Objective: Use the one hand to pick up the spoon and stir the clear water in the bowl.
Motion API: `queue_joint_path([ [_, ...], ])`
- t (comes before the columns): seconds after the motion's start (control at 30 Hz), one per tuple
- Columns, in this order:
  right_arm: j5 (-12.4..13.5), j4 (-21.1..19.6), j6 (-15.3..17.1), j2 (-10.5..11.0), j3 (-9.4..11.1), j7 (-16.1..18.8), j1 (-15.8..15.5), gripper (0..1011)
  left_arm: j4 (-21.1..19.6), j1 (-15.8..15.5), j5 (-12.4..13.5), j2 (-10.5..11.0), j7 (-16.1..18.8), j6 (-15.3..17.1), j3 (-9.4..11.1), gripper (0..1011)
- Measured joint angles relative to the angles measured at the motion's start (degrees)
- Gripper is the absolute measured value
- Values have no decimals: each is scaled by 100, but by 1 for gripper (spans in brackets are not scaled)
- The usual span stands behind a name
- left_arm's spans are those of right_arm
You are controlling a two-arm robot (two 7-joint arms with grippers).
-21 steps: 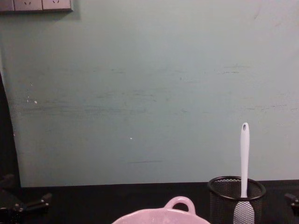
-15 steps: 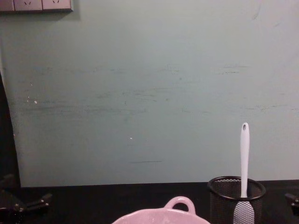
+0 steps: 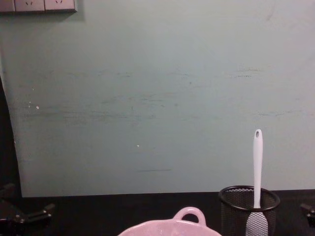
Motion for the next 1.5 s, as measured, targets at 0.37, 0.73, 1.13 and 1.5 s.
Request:
queue_joint_path([
  [0.37, 13, -146, -12, 17, 96, 67, -56, 1002, 0, 0, 0, 0, 0, 0, 0, 1011],
  [0.73, 190, -1192, 128, 274, 538, 132, -600, 1002, 0, 0, 0, 0, 0, 0, 0, 1011],
  [1.13, 1897, -1311, 717, 1, 1111, 1305, -510, 1002, 0, 0, 0, 0, 0, 0, 0, 1011],
  [1.5, 2625, -687, 1641, -397, 1172, 1888, 206, 1002, 0, 0, 0, 0, 0, 0, 0, 1011],
])
